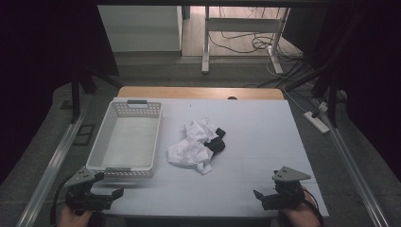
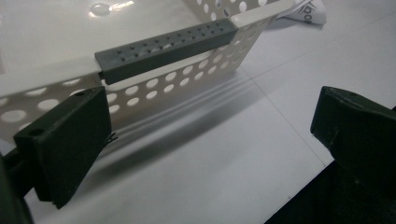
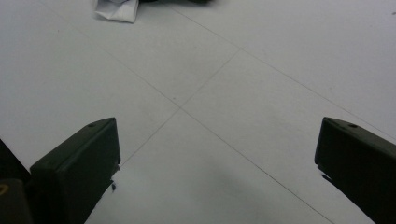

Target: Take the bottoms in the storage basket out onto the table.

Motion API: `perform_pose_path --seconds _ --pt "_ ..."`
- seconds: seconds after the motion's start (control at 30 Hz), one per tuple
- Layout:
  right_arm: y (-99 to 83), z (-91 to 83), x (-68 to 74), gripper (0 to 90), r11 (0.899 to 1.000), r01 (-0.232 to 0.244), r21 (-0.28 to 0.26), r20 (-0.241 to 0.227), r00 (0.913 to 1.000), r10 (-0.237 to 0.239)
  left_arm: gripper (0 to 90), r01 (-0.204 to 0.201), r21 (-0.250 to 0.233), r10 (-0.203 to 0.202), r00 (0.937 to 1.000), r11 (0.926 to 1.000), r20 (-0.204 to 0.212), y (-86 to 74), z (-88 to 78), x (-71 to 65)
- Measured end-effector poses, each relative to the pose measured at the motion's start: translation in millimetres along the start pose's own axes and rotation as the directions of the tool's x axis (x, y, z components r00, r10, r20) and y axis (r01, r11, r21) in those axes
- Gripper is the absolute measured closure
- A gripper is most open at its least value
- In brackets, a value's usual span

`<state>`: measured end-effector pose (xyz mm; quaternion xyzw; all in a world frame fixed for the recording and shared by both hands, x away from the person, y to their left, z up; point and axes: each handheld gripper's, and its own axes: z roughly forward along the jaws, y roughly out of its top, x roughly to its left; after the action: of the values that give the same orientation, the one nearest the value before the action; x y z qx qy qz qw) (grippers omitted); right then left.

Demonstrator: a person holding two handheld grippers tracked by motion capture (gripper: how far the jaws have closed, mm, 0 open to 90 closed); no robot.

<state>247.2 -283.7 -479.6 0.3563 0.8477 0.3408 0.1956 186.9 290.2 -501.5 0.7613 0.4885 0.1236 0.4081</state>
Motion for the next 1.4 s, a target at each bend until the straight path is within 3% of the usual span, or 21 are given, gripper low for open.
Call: perform_pose_path --seconds 0.43,0.93,1.4 --pt "-0.1 -0.6 -0.5 0.8 1.0 -0.008 -0.005 0.0 1.0 0.008 0.0 0.033 0.002 -0.033 0.9991 0.9994 -0.028 -9.6 -6.7 6.6" --pt "-0.3 -1.2 -1.3 0.8 1.0 -0.019 -0.014 -0.001 0.9998 0.019 0.0 0.038 0.022 -0.037 0.9987 0.999 -0.034 -16.1 -12.9 9.9" --pt "-0.1 -1.0 -1.0 0.8 1.0 -0.019 -0.012 0.0 0.9998 0.019 0.4 0.026 0.085 -0.023 0.9987 0.996 -0.046 -19.2 -13.3 9.7"
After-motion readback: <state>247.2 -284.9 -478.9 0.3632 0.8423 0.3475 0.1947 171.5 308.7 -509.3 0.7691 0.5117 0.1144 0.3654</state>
